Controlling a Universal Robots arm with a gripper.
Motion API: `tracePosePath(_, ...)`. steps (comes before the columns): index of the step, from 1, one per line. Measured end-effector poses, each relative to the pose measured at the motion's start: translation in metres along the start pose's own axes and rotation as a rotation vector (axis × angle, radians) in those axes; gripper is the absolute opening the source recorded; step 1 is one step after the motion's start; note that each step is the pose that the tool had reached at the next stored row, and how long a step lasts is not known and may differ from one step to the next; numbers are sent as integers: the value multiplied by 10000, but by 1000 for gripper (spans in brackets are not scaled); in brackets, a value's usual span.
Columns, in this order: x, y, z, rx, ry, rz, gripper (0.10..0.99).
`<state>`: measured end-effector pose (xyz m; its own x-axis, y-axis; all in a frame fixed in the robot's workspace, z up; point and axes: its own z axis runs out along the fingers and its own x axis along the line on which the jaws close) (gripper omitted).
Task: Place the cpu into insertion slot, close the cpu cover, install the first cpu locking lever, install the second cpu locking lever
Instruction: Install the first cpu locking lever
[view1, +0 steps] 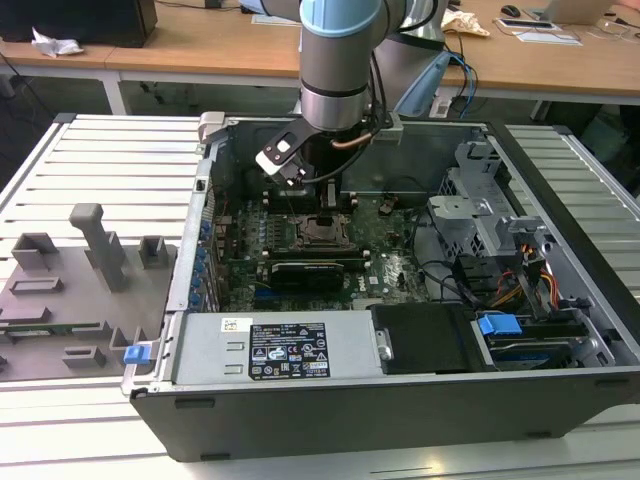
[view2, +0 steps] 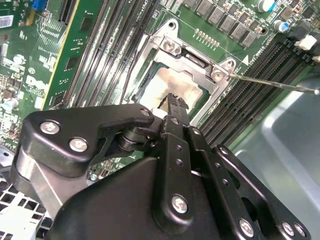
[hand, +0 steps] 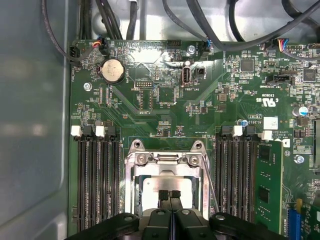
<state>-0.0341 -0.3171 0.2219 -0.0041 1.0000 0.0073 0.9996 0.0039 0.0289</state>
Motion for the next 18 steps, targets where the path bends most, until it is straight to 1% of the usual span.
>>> tracePosePath(4, 1, 2, -84, -1, 1, 1, 106)
tracePosePath(8, 1, 4, -140, -1, 1, 0, 106)
tracePosePath(13, 4, 8, -242, 0, -3, -2, 106)
tracePosePath(18, 6, 8, -278, -1, -8, 0, 106)
